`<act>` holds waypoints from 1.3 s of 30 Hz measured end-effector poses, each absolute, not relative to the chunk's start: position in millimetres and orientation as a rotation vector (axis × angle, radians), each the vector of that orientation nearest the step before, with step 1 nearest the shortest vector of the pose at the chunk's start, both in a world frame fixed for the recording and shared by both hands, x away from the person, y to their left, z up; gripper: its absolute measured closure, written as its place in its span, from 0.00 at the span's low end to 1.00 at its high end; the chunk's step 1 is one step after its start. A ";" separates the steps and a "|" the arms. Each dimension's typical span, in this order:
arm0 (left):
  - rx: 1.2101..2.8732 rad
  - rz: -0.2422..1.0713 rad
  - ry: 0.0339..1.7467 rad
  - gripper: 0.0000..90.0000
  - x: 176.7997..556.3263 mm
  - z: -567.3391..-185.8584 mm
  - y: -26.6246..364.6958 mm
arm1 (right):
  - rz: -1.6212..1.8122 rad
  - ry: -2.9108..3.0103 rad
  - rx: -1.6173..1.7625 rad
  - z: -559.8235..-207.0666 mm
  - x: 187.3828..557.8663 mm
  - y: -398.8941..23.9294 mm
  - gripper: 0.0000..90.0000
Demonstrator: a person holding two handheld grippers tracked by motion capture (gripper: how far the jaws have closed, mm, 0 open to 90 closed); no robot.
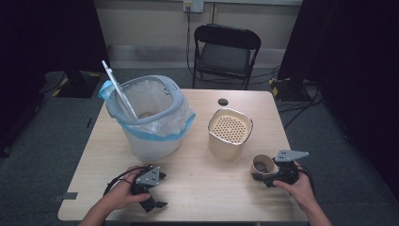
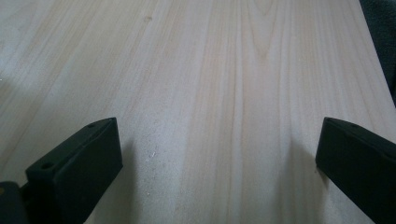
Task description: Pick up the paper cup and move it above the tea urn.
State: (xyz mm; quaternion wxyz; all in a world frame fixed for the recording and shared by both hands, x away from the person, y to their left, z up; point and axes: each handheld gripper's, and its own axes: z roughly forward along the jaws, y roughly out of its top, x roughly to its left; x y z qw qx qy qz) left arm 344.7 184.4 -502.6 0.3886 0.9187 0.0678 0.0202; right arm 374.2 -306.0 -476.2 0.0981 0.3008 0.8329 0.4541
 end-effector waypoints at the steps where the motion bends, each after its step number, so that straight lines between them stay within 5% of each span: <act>1: 2.337 0.051 0.172 0.00 344.7 -502.6 184.4 | 1.358 2.458 0.895 -476.3 374.3 -306.4 0.22; 39: 2.337 0.051 0.172 0.00 344.7 -502.6 184.4 | 1.266 2.358 0.933 -456.2 392.1 -319.6 0.28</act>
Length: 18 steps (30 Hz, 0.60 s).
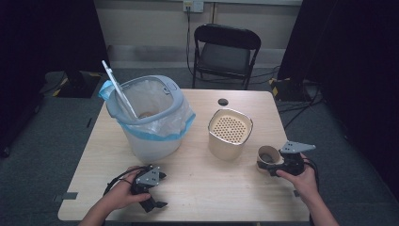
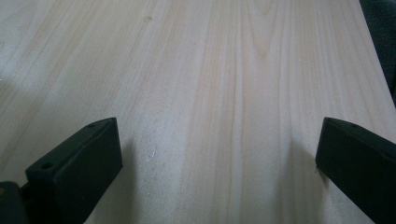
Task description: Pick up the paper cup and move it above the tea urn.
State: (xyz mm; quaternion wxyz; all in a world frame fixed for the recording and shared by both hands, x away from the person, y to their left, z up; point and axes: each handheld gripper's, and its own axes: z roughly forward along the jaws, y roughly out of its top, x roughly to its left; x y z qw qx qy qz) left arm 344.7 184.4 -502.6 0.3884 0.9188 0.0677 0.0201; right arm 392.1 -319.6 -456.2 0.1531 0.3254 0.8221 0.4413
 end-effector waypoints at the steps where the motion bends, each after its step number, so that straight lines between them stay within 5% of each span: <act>1: 2.336 0.051 0.173 0.00 344.7 -502.7 184.3 | 1.257 2.355 0.941 -455.0 393.7 -320.2 0.28; 18: 2.336 0.051 0.172 0.00 344.7 -502.7 184.4 | 1.199 2.320 0.967 -437.1 431.7 -327.6 0.29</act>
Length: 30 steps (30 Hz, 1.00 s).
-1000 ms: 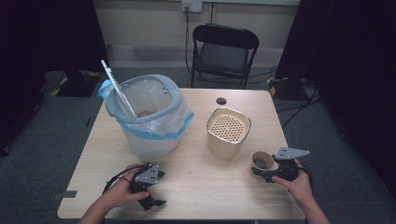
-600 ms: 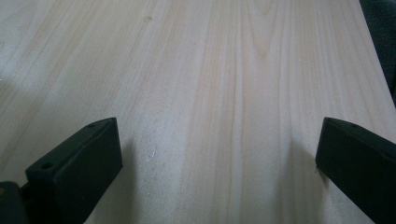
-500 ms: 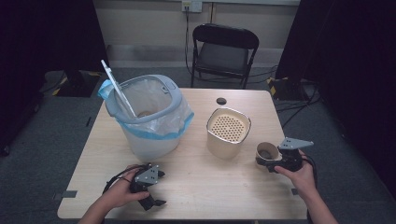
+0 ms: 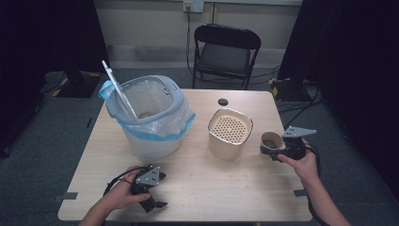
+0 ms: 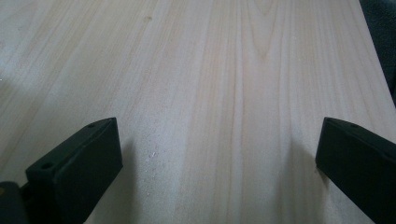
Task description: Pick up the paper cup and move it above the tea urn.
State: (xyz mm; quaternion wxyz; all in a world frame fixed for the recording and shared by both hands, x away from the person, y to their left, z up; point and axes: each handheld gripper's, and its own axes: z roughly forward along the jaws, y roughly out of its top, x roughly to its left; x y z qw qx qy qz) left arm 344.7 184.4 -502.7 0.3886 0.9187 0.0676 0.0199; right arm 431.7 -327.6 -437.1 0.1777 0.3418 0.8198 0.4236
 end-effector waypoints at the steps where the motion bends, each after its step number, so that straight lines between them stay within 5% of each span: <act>1: 2.337 0.051 0.172 0.00 344.7 -502.6 184.4 | 1.199 2.318 0.969 -436.7 433.2 -327.7 0.29; 30: 2.337 0.051 0.172 0.00 344.7 -502.6 184.4 | 1.177 2.305 0.954 -410.8 484.3 -318.5 0.29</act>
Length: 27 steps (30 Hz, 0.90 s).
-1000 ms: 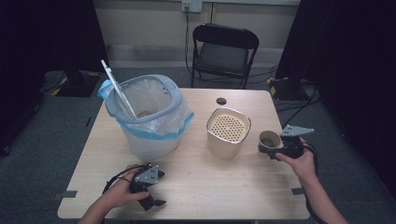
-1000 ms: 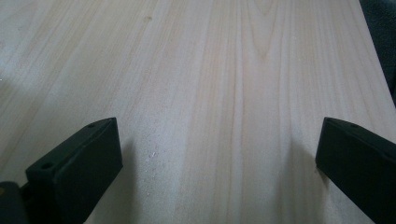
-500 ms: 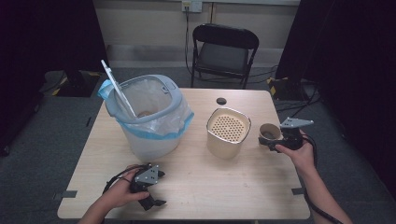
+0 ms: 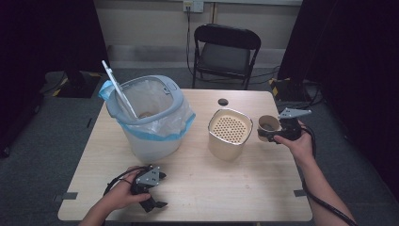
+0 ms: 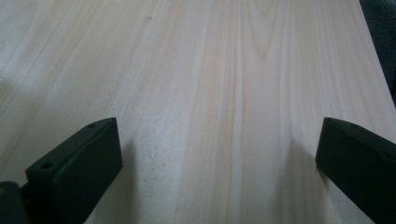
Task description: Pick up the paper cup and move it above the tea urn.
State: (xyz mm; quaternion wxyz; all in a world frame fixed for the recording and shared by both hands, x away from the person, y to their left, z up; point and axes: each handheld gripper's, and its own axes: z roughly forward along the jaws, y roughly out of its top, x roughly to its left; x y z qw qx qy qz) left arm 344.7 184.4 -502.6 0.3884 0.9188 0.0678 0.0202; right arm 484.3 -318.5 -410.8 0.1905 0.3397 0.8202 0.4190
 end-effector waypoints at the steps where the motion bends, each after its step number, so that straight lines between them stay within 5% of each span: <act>1: 2.337 0.051 0.172 0.00 344.7 -502.6 184.4 | 1.178 2.304 0.952 -409.8 486.0 -317.7 0.29; 27: 2.335 0.052 0.171 0.00 344.7 -502.7 184.3 | 1.168 2.274 0.946 -377.8 531.4 -299.4 0.29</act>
